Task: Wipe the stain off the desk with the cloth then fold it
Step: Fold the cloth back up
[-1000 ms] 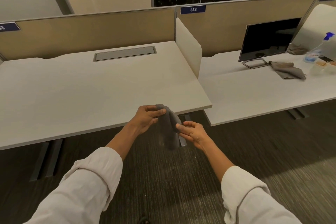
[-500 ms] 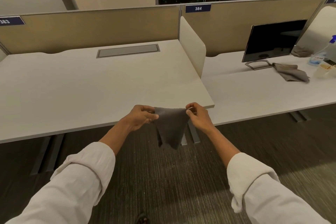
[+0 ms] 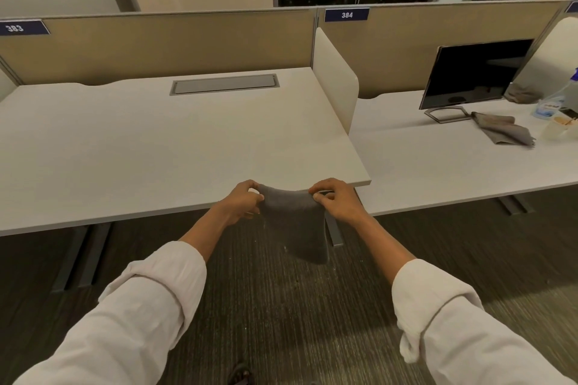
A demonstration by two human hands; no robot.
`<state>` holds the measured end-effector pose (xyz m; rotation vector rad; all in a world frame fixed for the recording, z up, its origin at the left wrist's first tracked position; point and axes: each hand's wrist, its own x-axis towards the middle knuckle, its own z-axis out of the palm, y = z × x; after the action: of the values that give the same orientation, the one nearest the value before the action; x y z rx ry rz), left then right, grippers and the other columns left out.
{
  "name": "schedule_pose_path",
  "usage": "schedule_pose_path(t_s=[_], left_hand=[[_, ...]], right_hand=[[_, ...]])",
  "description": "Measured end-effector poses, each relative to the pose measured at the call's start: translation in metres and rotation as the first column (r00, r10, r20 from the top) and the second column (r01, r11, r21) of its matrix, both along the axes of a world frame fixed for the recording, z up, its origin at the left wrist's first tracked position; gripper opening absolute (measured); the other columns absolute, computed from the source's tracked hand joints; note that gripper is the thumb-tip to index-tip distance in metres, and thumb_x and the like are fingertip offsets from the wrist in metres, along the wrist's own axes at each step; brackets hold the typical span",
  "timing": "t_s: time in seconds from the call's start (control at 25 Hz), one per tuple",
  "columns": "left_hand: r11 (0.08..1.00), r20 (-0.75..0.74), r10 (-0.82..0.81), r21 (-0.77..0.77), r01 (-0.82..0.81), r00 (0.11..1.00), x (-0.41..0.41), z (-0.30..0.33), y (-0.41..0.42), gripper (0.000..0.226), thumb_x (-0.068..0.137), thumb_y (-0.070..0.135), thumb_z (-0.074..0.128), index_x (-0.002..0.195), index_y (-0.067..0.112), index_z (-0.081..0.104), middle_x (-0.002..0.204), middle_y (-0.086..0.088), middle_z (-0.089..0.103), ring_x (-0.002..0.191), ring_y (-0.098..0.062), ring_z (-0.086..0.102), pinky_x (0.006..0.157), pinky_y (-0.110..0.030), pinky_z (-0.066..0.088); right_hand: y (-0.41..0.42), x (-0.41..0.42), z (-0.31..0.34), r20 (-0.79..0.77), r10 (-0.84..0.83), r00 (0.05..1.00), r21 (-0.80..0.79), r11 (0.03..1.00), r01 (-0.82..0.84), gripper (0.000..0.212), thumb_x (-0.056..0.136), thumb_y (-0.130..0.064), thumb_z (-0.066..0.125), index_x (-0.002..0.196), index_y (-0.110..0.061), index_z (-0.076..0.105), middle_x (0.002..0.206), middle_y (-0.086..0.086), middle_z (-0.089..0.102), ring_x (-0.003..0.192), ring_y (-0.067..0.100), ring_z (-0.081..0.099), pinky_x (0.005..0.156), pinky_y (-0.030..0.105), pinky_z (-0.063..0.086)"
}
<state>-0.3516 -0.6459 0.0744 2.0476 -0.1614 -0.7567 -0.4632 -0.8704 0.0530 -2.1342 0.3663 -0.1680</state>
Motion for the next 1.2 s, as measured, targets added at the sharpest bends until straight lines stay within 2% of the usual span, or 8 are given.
schedule_pose_path(t_s=[0.16,0.28,0.36,0.44,0.6,0.8,1.04,1.2], left_hand=[[0.998,-0.067,-0.038,0.04,0.041,0.997,-0.004,0.002,0.004,0.048,0.094,0.006,0.056,0.137,0.01,0.034,0.132,-0.017,0.042,0.114,-0.034,0.054,0.084,-0.04,0.057],[0.989,-0.125,-0.124,0.061,0.133,0.984,-0.008,0.004,0.007,0.054,0.082,0.008,0.074,0.128,0.009,0.047,0.121,-0.008,0.047,0.108,-0.026,0.054,0.079,-0.033,0.054],[0.944,-0.107,-0.256,0.188,0.272,0.961,-0.011,0.004,0.009,0.048,0.072,0.006,0.081,0.114,0.011,0.057,0.114,-0.005,0.053,0.099,-0.021,0.056,0.077,-0.03,0.052],[0.861,-0.078,-0.36,0.354,0.364,0.93,-0.016,0.001,0.01,0.039,0.069,0.003,0.081,0.102,0.013,0.064,0.107,-0.005,0.06,0.092,-0.019,0.059,0.072,-0.027,0.053],[0.789,0.073,-0.358,0.556,0.26,0.931,-0.025,-0.016,0.011,0.031,0.071,-0.001,0.077,0.102,0.006,0.072,0.107,-0.011,0.069,0.094,-0.023,0.065,0.078,-0.03,0.056],[0.782,0.154,-0.375,0.582,0.223,0.914,-0.028,-0.022,0.016,0.028,0.077,-0.002,0.071,0.104,0.007,0.072,0.107,-0.01,0.069,0.088,-0.019,0.06,0.073,-0.027,0.052],[0.83,0.203,-0.324,0.53,0.175,0.924,-0.026,-0.014,0.022,0.029,0.083,-0.004,0.061,0.107,0.007,0.072,0.104,-0.009,0.067,0.088,-0.018,0.058,0.072,-0.027,0.048],[0.866,0.273,-0.314,0.474,0.157,0.909,-0.027,-0.01,0.027,0.03,0.087,-0.004,0.052,0.108,0.005,0.072,0.1,-0.012,0.068,0.087,-0.021,0.061,0.071,-0.027,0.05]], right_hand=[[0.001,-0.005,0.002,-0.064,0.073,0.995,0.074,0.995,-0.068,0.026,0.083,-0.024,0.077,0.108,-0.02,0.074,0.128,-0.002,0.063,0.108,0.017,0.061,0.079,0.016,0.049],[0.007,-0.006,0.004,-0.131,0.163,0.978,-0.017,0.986,-0.166,0.04,0.07,-0.021,0.086,0.107,-0.023,0.072,0.127,-0.002,0.058,0.113,0.019,0.058,0.086,0.028,0.055],[0.014,-0.005,0.003,-0.189,0.2,0.961,-0.139,0.964,-0.228,0.041,0.069,-0.014,0.085,0.106,-0.023,0.072,0.125,-0.002,0.054,0.11,0.017,0.056,0.087,0.032,0.057],[0.019,-0.004,0.001,-0.218,0.226,0.949,-0.198,0.942,-0.269,0.042,0.07,-0.007,0.081,0.108,-0.023,0.071,0.123,-0.002,0.053,0.106,0.017,0.056,0.083,0.029,0.058],[0.023,-0.004,-0.003,-0.319,0.301,0.899,-0.24,0.892,-0.384,0.038,0.078,-0.006,0.075,0.115,-0.018,0.069,0.122,0.003,0.061,0.103,0.021,0.063,0.086,0.031,0.058],[0.031,-0.003,-0.006,-0.314,0.312,0.897,-0.328,0.85,-0.411,0.024,0.086,-0.014,0.071,0.11,-0.012,0.074,0.105,0.005,0.07,0.091,0.017,0.066,0.087,0.033,0.058],[0.027,0.001,0.001,-0.21,0.29,0.934,-0.264,0.903,-0.34,0.02,0.083,-0.021,0.076,0.103,-0.018,0.075,0.093,-0.002,0.069,0.085,0.013,0.065,0.075,0.021,0.052],[0.023,0.005,0.007,-0.174,0.28,0.944,-0.229,0.921,-0.315,0.022,0.075,-0.022,0.084,0.096,-0.017,0.078,0.086,-0.003,0.069,0.079,0.011,0.066,0.073,0.024,0.058]])
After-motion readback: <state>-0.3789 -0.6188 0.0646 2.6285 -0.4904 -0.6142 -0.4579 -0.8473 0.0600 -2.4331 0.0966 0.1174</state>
